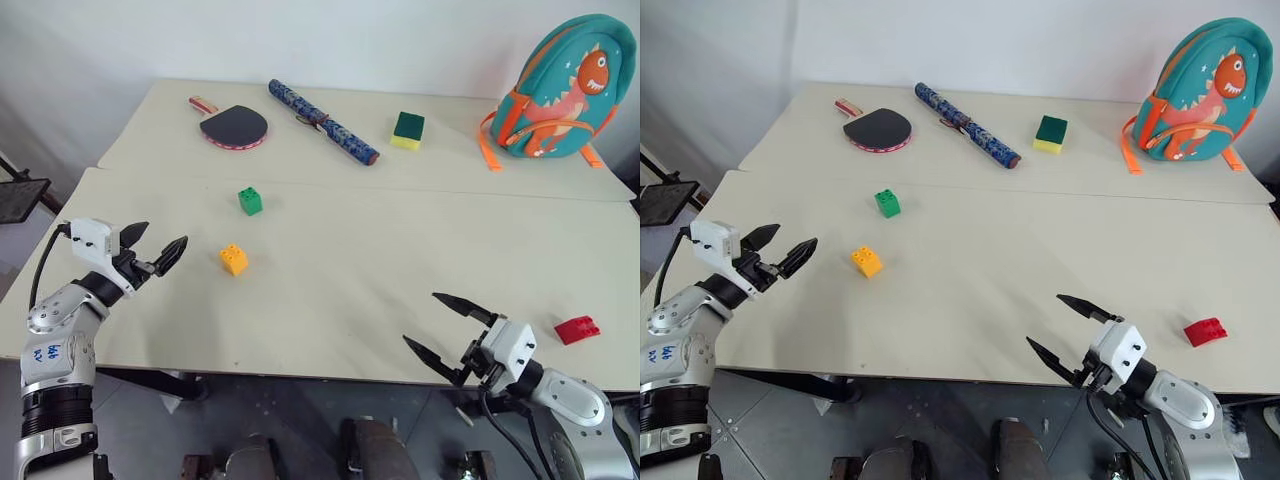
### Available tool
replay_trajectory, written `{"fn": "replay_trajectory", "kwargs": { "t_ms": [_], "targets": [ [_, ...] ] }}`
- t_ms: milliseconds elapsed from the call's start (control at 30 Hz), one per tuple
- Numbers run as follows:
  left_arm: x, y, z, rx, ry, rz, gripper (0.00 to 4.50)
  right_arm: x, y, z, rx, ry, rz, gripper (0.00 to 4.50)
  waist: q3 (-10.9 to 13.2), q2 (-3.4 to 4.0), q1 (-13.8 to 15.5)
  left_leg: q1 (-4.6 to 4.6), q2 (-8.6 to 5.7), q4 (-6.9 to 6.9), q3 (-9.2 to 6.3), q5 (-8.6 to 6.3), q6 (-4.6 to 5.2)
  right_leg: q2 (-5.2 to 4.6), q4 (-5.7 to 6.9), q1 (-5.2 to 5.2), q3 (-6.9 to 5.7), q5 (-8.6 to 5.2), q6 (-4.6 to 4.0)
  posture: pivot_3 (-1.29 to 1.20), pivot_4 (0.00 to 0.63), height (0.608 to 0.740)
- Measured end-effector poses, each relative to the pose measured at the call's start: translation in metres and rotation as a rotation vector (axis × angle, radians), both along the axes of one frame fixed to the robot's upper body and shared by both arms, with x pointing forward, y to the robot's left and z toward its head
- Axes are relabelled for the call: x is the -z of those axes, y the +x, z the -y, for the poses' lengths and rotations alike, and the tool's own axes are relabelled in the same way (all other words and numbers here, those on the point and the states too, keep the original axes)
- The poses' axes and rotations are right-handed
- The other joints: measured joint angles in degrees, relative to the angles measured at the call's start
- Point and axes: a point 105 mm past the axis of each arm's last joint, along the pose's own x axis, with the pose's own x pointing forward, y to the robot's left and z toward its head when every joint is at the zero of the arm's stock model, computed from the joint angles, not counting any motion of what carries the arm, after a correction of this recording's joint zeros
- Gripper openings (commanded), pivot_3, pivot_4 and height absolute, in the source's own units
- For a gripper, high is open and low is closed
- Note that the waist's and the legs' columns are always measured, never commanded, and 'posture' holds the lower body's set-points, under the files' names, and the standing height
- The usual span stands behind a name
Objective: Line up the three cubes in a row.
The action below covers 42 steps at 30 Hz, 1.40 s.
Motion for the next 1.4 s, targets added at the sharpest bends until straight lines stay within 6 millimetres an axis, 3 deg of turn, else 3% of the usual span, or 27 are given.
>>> {"fn": "replay_trajectory", "kwargs": {
  "t_ms": [133,233,333,433,500,567,700,800,967,1167,1267,1400],
  "targets": [
    [-0.002,-0.002,0.003,0.036,-0.024,0.003,4.39,0.000,0.000,-0.003,-0.006,0.006,-0.005,4.50,0.0,0.00,0.0,-0.02,0.00,0.01,0.00,0.00,0.00,0.00,0.00,0.00,0.00,0.00,0.00,0.00,0.150,0.740],
    [-0.012,-0.006,0.016,0.127,-0.049,0.026,4.39,-0.003,0.003,-0.002,0.031,0.074,-0.035,4.50,0.0,0.00,0.0,-0.02,0.00,0.02,-0.01,0.00,0.00,0.00,0.01,0.00,0.00,0.00,0.00,0.00,0.150,0.740],
    [-0.033,-0.011,0.055,0.330,-0.070,0.047,4.39,-0.029,0.009,0.008,0.144,0.292,-0.052,4.50,0.0,0.00,0.2,-0.10,0.00,0.12,-0.09,0.00,0.00,-0.01,0.06,0.00,0.01,0.00,0.00,0.00,0.150,0.740],
    [-0.055,-0.029,0.126,0.716,0.021,0.023,4.39,-0.051,-0.002,0.042,0.274,0.231,-0.010,4.50,0.0,0.04,1.9,-0.15,-0.10,0.18,-0.20,-0.06,0.09,-0.02,-0.08,0.11,0.02,0.00,0.01,0.00,0.150,0.740],
    [-0.058,-0.044,0.148,0.866,0.085,0.006,4.39,-0.061,-0.011,0.060,0.342,0.198,0.015,4.50,-0.1,0.14,1.7,-0.03,-0.08,0.13,-0.19,-0.12,0.08,0.02,-0.18,0.25,0.01,0.00,0.01,0.00,0.150,0.740],
    [-0.045,-0.051,0.160,0.964,0.139,-0.045,4.39,-0.058,-0.027,0.086,0.451,0.156,-0.003,4.50,-0.2,0.41,1.5,-0.01,-0.09,0.04,-0.18,-0.12,0.06,0.05,-0.23,0.24,0.00,0.00,0.02,0.00,0.150,0.740],
    [-0.020,-0.053,0.165,1.033,0.227,-0.109,4.39,-0.052,-0.073,0.172,0.791,0.070,-0.024,4.50,-0.3,0.62,1.4,0.04,-0.06,0.04,-0.19,-0.11,0.08,0.12,-0.43,0.36,0.01,-0.01,0.02,0.00,0.150,0.740],
    [-0.019,-0.052,0.166,1.036,0.220,-0.101,4.39,-0.039,-0.092,0.197,0.882,0.063,-0.058,4.50,-0.3,0.62,0.6,0.50,-0.05,-0.03,-0.29,-0.15,0.14,0.09,-0.48,0.83,0.09,-0.02,0.01,0.00,0.150,0.740],
    [-0.013,-0.055,0.168,1.042,0.211,-0.105,4.39,-0.016,-0.094,0.209,0.846,0.054,-0.200,4.50,-0.4,0.85,-0.6,0.97,-0.21,-0.38,-0.38,-0.14,0.24,0.02,-0.50,1.02,0.54,-0.01,0.02,0.00,0.150,0.740],
    [-0.009,-0.057,0.169,1.043,0.222,-0.109,4.39,-0.024,-0.051,0.211,0.744,0.030,-0.296,4.50,-0.4,0.89,-0.9,0.98,-0.22,-0.45,-0.44,-0.10,0.23,0.06,-0.49,0.96,0.61,-0.01,0.02,0.00,0.150,0.740],
    [-0.006,-0.057,0.169,1.039,0.216,-0.114,4.39,-0.020,-0.027,0.212,0.740,0.035,-0.356,4.50,-0.4,0.89,-0.5,0.93,-0.25,-0.48,-0.43,-0.10,0.23,0.05,-0.52,0.89,0.64,-0.01,0.02,0.00,0.150,0.740],
    [0.004,-0.060,0.167,1.026,0.197,-0.139,4.39,-0.005,-0.015,0.210,0.749,0.020,-0.443,4.50,-0.4,0.92,0.1,0.86,-0.26,-0.57,-0.46,-0.09,0.21,0.06,-0.56,0.82,0.62,-0.01,0.03,0.00,0.150,0.740]
  ]
}}
